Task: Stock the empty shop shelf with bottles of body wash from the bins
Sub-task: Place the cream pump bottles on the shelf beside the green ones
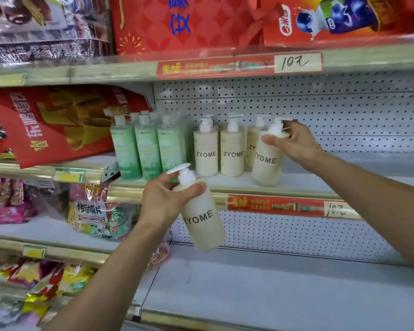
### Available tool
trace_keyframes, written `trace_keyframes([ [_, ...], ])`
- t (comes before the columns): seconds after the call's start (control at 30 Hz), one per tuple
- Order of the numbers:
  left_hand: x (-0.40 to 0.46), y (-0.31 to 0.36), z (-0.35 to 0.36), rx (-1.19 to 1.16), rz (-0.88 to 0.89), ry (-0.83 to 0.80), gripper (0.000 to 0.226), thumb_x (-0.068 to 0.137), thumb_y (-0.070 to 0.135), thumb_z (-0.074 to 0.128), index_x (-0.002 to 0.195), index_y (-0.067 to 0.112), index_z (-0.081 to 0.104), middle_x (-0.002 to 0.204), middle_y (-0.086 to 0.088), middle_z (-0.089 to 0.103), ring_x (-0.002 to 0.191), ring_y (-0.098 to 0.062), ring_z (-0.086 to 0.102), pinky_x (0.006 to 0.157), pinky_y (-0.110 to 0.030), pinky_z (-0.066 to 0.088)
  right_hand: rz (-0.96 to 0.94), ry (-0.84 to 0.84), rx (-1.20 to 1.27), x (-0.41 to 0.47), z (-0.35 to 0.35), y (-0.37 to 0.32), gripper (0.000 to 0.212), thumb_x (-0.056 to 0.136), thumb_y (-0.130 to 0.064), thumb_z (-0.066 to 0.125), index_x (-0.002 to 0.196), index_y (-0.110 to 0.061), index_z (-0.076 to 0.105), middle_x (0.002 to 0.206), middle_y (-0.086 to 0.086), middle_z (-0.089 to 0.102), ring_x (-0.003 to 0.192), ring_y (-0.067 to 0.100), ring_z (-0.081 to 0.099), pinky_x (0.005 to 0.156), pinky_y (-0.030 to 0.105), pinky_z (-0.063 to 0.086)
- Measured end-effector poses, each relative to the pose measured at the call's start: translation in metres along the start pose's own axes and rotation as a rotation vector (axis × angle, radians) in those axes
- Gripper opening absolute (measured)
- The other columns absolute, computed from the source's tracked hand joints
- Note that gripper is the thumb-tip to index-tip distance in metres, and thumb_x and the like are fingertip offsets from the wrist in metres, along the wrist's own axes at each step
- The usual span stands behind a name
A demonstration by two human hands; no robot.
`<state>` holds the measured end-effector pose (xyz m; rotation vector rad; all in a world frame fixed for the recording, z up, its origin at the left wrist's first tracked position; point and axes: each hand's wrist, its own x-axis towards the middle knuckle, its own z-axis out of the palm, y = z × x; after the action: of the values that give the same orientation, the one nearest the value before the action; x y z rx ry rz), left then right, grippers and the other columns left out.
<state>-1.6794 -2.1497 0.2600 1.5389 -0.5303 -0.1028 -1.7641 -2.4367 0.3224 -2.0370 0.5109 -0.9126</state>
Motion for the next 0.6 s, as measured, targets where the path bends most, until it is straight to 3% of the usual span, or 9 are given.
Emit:
trace_keyframes([
  [0.07, 0.007, 0.003, 0.003, 0.005, 0.006, 0.002, 0.040, 0.065, 0.021, 0.089, 0.098, 0.029, 0.066, 0.089, 0.002, 0.075, 0.076, -0.009, 0.073, 0.058, -0.016, 0.053, 0.042, -0.020, -0.001, 0.013, 0.004, 0.012, 0.070, 0.067, -0.049, 0.080, 0.123, -0.015, 0.054, 0.119, 0.002, 0.061, 0.105, 0.020, 0.060, 0.089, 0.037, 0.051],
  [0.17, 0.015, 0.006, 0.007, 0.013, 0.013, 0.007, 0.050, 0.065, 0.022, 0.088, 0.110, 0.020, 0.068, 0.093, -0.001, 0.076, 0.079, -0.013, 0.074, 0.060, -0.021, 0.054, 0.069, -0.046, 0.020, 0.027, 0.006, 0.017, 0.066, 0.075, -0.039, 0.079, 0.129, -0.014, 0.051, 0.116, 0.003, 0.060, 0.104, 0.020, 0.059, 0.082, 0.029, 0.047],
  [0.3, 0.025, 0.003, 0.010, 0.022, 0.011, 0.015, 0.056, 0.064, 0.022, 0.089, 0.116, 0.017, 0.067, 0.094, -0.001, 0.076, 0.081, -0.014, 0.074, 0.067, -0.028, 0.057, 0.109, -0.071, -0.040, 0.022, 0.012, 0.026, 0.084, 0.067, -0.033, 0.086, 0.136, -0.015, 0.042, 0.122, 0.002, 0.058, 0.109, 0.020, 0.057, 0.095, 0.037, 0.048],
  [0.43, 0.031, -0.001, 0.014, 0.009, 0.014, -0.004, 0.053, 0.064, 0.020, 0.089, 0.113, 0.018, 0.068, 0.092, 0.000, 0.076, 0.080, -0.013, 0.074, 0.066, -0.026, 0.056, 0.149, -0.023, -0.178, 0.003, 0.029, 0.053, 0.073, 0.064, -0.036, 0.086, 0.122, -0.014, 0.048, 0.120, 0.004, 0.061, 0.106, 0.022, 0.059, 0.090, 0.042, 0.051],
  [0.6, 0.036, -0.001, 0.021, 0.018, 0.027, -0.014, 0.050, 0.065, 0.020, 0.088, 0.111, 0.018, 0.068, 0.094, -0.002, 0.076, 0.081, -0.014, 0.074, 0.066, -0.026, 0.055, 0.160, -0.046, -0.142, 0.013, 0.034, 0.056, 0.065, 0.072, -0.027, 0.082, 0.125, -0.013, 0.047, 0.124, 0.006, 0.059, 0.104, 0.019, 0.055, 0.087, 0.034, 0.047],
])
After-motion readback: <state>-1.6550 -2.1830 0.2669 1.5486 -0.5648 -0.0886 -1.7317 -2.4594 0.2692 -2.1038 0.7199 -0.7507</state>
